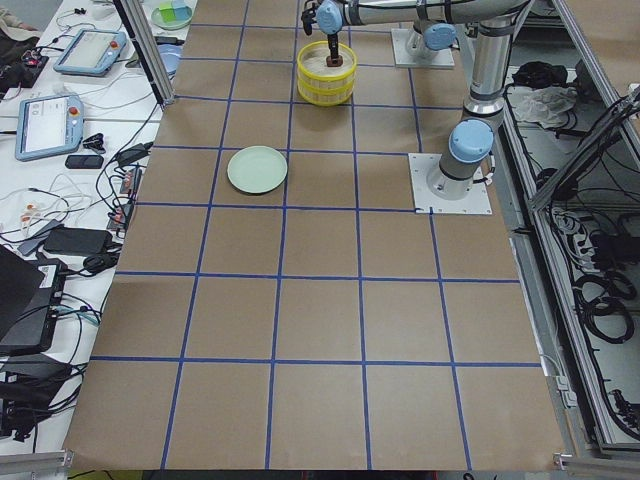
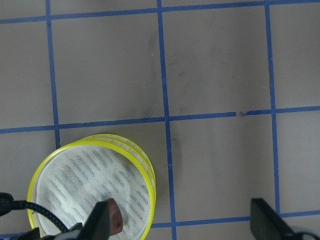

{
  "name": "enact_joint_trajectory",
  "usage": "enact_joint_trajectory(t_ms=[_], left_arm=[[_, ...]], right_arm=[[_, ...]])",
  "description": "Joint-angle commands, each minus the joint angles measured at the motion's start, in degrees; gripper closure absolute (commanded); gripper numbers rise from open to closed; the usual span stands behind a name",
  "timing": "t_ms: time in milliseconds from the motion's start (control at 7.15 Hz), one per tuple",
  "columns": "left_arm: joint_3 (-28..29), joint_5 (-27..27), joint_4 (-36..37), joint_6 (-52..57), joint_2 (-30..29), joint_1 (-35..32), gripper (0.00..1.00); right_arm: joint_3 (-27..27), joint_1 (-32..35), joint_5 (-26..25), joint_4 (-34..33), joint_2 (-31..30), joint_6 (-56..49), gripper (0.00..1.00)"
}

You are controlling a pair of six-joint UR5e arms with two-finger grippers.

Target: Stack buns with steamer

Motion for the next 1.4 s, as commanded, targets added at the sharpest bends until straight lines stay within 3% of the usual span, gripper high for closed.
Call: enact_joint_trajectory(t_ms=[0, 280, 559, 699, 1258], left_arm=[[3.45, 6.66, -2.22, 1.3, 1.59, 3.51, 0.0], [8.2, 7.77, -8.01, 13.83, 3.35, 12.63, 0.0], [9.01, 9.78, -11.47, 23.93, 5.81, 24.14, 0.0], [8.92, 12.67, -13.12, 29.12, 7.22, 26.46, 0.0], [8.49, 12.96, -16.83, 33.22, 13.19, 33.94, 0.0]], right_arm=[[0.21, 0.01, 0.0, -0.02, 0.03, 0.0, 0.0], [0.21, 0.01, 0.0, 0.07, 0.03, 0.0, 0.0], [0.21, -0.08, -0.18, 0.07, 0.03, 0.0, 0.0], [0.21, -0.08, -0.27, 0.16, 0.03, 0.0, 0.0], [0.21, -0.17, -2.2, -0.02, 0.03, 0.0, 0.0]])
